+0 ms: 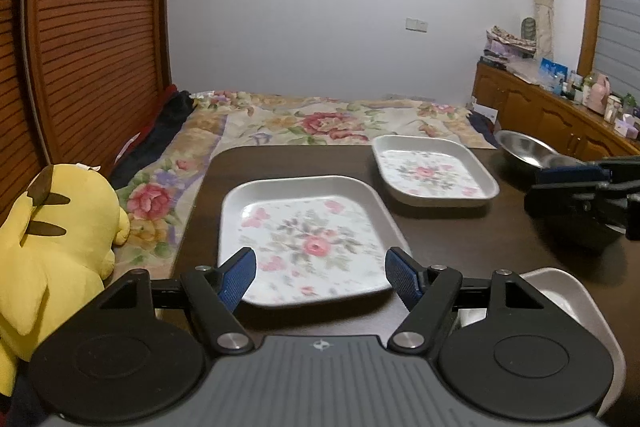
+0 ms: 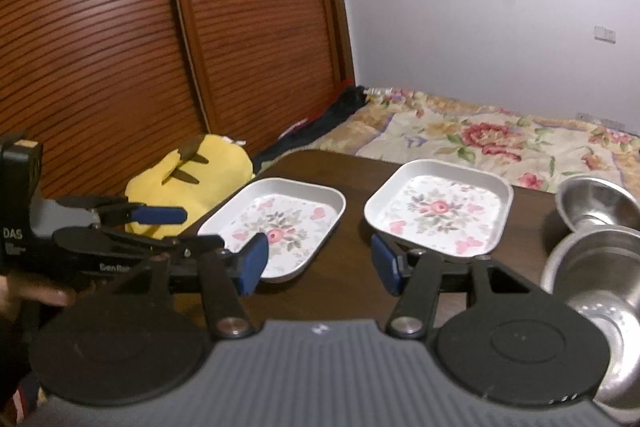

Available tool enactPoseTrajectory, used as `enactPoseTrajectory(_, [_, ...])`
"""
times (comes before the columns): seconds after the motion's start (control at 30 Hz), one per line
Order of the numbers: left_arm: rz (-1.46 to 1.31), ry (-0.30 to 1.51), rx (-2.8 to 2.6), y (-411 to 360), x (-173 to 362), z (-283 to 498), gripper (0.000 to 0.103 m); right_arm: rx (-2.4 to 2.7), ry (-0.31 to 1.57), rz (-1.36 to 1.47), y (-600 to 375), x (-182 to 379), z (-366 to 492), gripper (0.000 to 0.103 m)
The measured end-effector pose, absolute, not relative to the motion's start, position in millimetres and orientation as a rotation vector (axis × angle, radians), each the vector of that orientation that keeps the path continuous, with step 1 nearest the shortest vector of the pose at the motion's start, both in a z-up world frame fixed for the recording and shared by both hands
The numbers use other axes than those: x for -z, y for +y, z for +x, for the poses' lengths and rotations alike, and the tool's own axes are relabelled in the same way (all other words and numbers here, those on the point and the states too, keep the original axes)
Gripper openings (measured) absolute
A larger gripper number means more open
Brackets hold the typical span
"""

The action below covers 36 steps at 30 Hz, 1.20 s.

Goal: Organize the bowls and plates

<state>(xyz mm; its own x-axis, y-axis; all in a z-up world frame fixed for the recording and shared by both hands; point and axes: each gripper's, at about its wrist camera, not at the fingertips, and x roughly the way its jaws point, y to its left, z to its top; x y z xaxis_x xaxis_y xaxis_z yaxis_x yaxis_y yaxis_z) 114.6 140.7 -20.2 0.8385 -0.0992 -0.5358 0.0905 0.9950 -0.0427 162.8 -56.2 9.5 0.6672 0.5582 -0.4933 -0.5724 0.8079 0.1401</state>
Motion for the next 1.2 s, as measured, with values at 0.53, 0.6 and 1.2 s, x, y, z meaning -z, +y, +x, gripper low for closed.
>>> enactPoseTrajectory(0.53, [-0.082,0.613,0.095,196,45,173,0.051,-0.637,0.714,-0.040,-4,21,224,0.049])
enactPoseTrajectory(0.6, [-0.093,0.622,0.095,198,49,175,0.046,-0.642,0.734,-0.041,-1,25,227,0.045])
enactPoseTrajectory(1.2, [-0.105,0.651,0.093,200,56,172,0.027,-0.670,0.804,-0.062,11,39,234,0.025])
